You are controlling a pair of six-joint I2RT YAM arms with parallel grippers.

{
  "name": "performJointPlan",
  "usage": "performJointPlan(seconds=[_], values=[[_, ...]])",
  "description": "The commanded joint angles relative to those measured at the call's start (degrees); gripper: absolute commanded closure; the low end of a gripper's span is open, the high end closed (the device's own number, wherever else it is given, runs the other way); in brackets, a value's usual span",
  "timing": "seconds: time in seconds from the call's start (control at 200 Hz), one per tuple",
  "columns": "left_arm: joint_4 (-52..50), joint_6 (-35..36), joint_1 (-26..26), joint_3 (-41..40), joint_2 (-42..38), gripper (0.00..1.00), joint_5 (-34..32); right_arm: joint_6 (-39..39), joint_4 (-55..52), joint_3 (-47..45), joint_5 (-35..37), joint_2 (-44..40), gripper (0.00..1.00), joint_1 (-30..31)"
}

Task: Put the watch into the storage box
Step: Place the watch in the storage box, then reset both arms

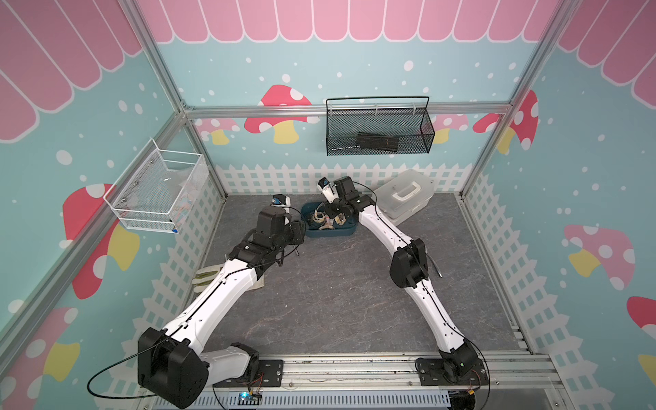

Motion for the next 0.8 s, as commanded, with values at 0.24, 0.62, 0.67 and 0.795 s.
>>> performJointPlan(seconds=[0.24,0.62,0.67,0.795], values=[[-0.14,1.45,-0.19,-0.77,-0.93,0.57,-2.08,0.49,-2.04,0.68,-3.62,-1.22,0.81,0.32],[4.26,-0.74,4.50,-2.73,0.50,0.55,0.40,0.60,7.74,-23.29,-10.93,-25.47,0.70,0.31],[5.37,-1.45,5.99,-3.24,0.47,0.55,0.80,0.64,13.28,-32.16,-10.69,-31.33,0.67,0.27],[8.53,-2.15,8.99,-4.89,0.04,0.55,0.95,-0.82,23.30,-51.09,-7.78,-44.65,0.62,0.18]])
